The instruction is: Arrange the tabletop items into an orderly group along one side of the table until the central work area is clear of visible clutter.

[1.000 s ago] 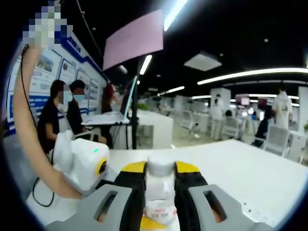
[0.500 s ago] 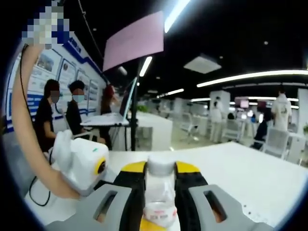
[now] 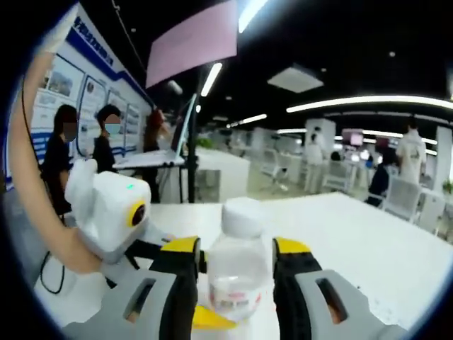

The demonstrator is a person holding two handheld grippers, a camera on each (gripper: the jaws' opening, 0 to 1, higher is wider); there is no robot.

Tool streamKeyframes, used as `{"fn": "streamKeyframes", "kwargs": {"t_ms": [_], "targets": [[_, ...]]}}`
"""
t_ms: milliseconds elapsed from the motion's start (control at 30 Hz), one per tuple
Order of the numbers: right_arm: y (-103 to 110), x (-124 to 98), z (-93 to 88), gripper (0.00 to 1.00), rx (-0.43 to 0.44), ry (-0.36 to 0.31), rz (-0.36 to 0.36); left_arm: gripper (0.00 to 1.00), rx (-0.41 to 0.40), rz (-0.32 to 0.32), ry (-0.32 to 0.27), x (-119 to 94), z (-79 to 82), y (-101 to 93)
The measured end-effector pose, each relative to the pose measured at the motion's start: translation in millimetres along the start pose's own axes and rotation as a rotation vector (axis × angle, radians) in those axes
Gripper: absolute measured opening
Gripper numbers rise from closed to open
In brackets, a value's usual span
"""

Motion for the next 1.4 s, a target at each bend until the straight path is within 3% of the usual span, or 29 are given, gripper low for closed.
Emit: {"fn": "streamKeyframes", "kwargs": {"t_ms": [133,500,767,867,1233,1400], "targets": [[-4,-12,0.9,0.48,0.025,0.005,-0.032,0.50,0.003,0.002,-0.006,-5,4.7,-2.3],[-27,-72,22.4,0.49,0.122,-0.063,-0.185,0.52,0.025,0.008,0.004,-20,10.6,-9.6],[-21,-105,40.3,0.51,0.192,-0.081,-0.239,0.61,0.036,-0.004,0.068,-38,10.1,-13.6],[-19,-115,50.2,0.61,0.280,-0.106,-0.252,0.64,0.027,0.001,0.077,-45,14.9,-12.0],[-7,-145,59.2,0.65,0.360,-0.105,-0.282,0.68,0.101,0.035,0.134,-68,23.4,-13.0],[2,-164,56.9,0.65,0.389,-0.089,-0.305,0.68,0.097,0.029,0.131,-74,27.9,-18.1]]}}
Point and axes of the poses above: the point that each gripper's makers call its tool centre point, and the gripper's own axes: x roughly forward along the fingers, y roughly to its left, z roughly out of its top, the point moved 1 cm from there along -x, roughly backward along the fingers, and after that the axes turned 15 degrees about -x, right-handed, at the moved point
